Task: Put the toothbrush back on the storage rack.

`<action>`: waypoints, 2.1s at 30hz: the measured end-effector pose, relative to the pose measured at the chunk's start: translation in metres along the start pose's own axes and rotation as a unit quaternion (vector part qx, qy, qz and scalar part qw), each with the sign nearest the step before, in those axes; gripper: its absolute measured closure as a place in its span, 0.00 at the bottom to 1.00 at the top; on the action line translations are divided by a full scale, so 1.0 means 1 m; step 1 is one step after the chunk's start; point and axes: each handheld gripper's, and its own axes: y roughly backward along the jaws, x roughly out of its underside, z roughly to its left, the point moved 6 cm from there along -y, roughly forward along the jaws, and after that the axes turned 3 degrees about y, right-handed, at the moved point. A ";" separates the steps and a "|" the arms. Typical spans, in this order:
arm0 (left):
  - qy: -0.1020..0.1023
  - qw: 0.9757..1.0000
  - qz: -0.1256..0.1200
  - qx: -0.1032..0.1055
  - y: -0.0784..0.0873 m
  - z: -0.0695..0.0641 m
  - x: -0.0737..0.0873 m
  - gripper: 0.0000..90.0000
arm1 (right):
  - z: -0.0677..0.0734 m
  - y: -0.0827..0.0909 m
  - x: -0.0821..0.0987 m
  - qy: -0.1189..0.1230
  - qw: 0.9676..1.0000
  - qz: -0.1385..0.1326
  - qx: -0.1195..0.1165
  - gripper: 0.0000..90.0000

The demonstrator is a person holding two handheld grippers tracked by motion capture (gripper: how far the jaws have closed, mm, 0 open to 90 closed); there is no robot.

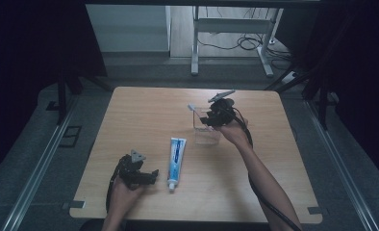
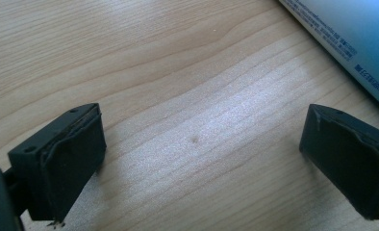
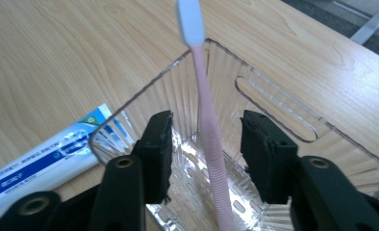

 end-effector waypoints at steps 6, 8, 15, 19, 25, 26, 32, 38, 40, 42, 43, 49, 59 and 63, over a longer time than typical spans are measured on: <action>0.000 1.000 0.000 0.000 0.000 0.000 0.000 0.02 | 0.003 0.007 -0.002 0.006 1.000 -0.009 -0.002 0.46; 0.000 1.000 -0.002 0.000 0.000 0.000 0.000 0.02 | 0.004 0.010 -0.001 0.004 1.000 -0.008 -0.003 0.43; 0.000 1.000 0.000 0.000 0.000 0.000 0.000 0.02 | 0.006 0.016 0.001 0.012 1.000 -0.013 -0.003 0.37; 0.000 1.000 0.000 0.000 0.000 0.000 0.000 0.02 | 0.008 0.022 0.003 0.013 1.000 -0.015 -0.007 0.34; 0.000 1.000 0.000 -0.001 0.000 0.000 0.000 0.02 | 0.007 0.030 0.008 0.013 1.000 -0.021 -0.007 0.31; 0.000 1.000 0.000 0.000 0.000 0.000 0.000 0.02 | 0.007 0.032 0.009 0.014 1.000 -0.021 -0.006 0.31; 0.000 1.000 0.000 -0.001 0.000 0.000 0.000 0.03 | 0.007 0.039 0.014 0.016 1.000 -0.026 -0.006 0.27; 0.000 1.000 0.000 0.000 0.000 0.000 0.000 0.03 | 0.010 0.044 0.022 0.026 0.999 -0.020 0.001 0.22; 0.000 1.000 0.000 0.000 0.000 0.000 0.000 0.03 | 0.011 0.046 0.025 0.028 0.999 -0.020 0.003 0.21; 0.000 1.000 0.000 0.000 0.000 0.000 0.000 0.02 | 0.011 0.048 0.027 0.029 0.999 -0.021 0.003 0.19; 0.000 1.000 0.000 0.000 0.000 0.000 0.000 0.02 | 0.011 0.050 0.029 0.028 0.999 -0.022 0.003 0.18; 0.000 1.000 -0.001 0.000 0.000 0.000 0.000 0.02 | 0.010 0.057 0.038 0.027 0.999 -0.023 0.007 0.15; 0.000 1.000 -0.001 0.000 0.000 0.000 0.000 0.03 | 0.007 0.065 0.054 0.024 0.999 -0.023 0.011 0.12; 0.000 1.000 0.000 -0.001 0.000 0.000 0.000 0.02 | 0.007 0.067 0.062 0.022 0.999 -0.023 0.008 0.12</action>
